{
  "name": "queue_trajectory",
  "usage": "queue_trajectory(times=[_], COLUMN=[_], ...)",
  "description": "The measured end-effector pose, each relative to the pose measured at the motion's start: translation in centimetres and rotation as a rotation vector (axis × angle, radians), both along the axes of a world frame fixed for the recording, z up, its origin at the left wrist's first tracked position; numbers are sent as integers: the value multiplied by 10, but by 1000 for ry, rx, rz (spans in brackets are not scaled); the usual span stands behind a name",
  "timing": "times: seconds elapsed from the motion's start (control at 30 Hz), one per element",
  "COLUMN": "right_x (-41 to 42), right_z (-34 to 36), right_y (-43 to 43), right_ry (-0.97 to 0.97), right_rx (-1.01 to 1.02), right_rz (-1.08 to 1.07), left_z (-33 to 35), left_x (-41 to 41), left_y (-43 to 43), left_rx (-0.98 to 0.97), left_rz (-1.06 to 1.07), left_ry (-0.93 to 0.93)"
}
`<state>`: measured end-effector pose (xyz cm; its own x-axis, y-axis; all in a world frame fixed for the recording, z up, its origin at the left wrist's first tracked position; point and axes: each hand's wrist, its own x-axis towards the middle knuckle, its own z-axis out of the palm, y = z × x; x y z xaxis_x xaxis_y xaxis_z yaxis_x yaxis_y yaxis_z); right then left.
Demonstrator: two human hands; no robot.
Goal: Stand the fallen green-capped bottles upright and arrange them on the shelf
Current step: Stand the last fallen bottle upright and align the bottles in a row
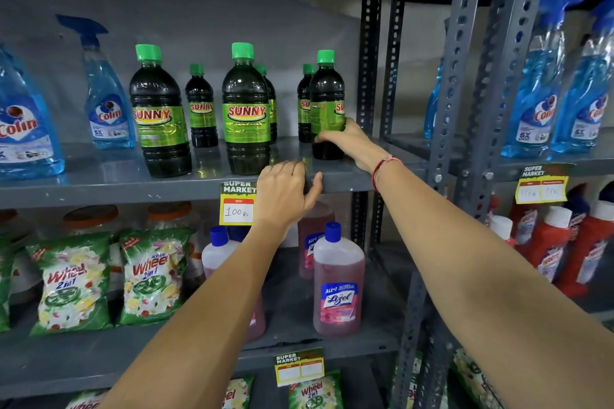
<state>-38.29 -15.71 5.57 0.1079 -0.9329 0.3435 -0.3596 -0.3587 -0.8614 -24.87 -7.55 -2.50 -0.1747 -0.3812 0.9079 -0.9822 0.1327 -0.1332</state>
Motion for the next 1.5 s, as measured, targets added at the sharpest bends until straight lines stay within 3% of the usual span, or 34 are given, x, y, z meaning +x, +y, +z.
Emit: queue_trajectory(times=[0.1,0.23,0.37,0.6,0.83,1.3,1.5], right_x=[-6,3,-3,3,-2,-21,-50], right_z=[0,-3,0,-4,-4,-14,-9], right_y=[2,8,13,6,11,62,56], right_ry=[-28,129,49,179,100,95,164], right_rx=[-9,-167,-18,-146,-75,-184,-49], right_rz=[-20,-120,27,-156,-57,17,115], left_z=[0,1,0,1,3,7,17], left_x=[-1,0,0,0,0,0,-2], left_y=[0,2,2,1,4,11,21], left_rx=[2,12,13,24,53,179,183], left_rz=[1,8,7,-18,-27,-46,-151], left_ry=[1,3,2,14,15,15,133])
